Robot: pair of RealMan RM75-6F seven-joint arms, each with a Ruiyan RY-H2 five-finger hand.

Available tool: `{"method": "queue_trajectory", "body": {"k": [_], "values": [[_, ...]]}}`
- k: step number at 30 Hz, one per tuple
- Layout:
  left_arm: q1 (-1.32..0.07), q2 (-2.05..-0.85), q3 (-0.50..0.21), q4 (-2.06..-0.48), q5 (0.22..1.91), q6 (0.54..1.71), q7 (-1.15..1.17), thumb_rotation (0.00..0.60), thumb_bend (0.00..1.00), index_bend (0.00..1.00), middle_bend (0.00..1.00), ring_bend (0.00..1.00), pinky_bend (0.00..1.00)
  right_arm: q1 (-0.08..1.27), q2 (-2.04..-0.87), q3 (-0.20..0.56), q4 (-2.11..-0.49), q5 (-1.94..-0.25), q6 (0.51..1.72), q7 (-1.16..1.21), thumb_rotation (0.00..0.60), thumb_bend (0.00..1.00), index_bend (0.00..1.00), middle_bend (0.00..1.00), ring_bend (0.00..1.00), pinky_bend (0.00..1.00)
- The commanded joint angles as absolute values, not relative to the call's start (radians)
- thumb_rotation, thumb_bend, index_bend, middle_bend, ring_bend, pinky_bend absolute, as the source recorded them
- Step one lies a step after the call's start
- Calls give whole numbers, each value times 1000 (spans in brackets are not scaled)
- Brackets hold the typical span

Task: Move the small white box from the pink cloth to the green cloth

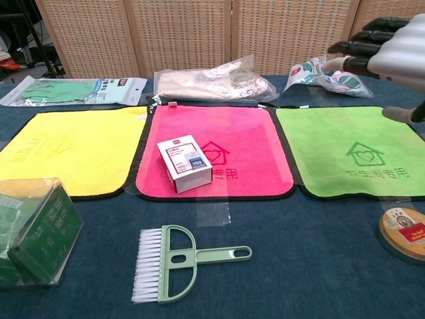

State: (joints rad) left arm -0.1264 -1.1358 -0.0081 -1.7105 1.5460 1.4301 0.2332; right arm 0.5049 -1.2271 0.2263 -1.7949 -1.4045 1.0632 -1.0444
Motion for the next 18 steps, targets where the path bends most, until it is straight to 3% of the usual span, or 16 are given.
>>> {"method": "queue_trajectory", "body": {"k": [1, 18], "values": [[-127, -1135, -6, -1711, 1548, 1429, 230, 600, 345, 0, 0, 0, 0, 573, -1275, 245, -1814, -1326, 1023, -1155, 600, 414, 9, 0, 0, 0], [-135, -1137, -3, -1706, 1550, 1420, 217, 600, 343, 0, 0, 0, 0, 793, -1415, 240, -1749, -1199, 928, -1324, 600, 414, 68, 0, 0, 0]]}}
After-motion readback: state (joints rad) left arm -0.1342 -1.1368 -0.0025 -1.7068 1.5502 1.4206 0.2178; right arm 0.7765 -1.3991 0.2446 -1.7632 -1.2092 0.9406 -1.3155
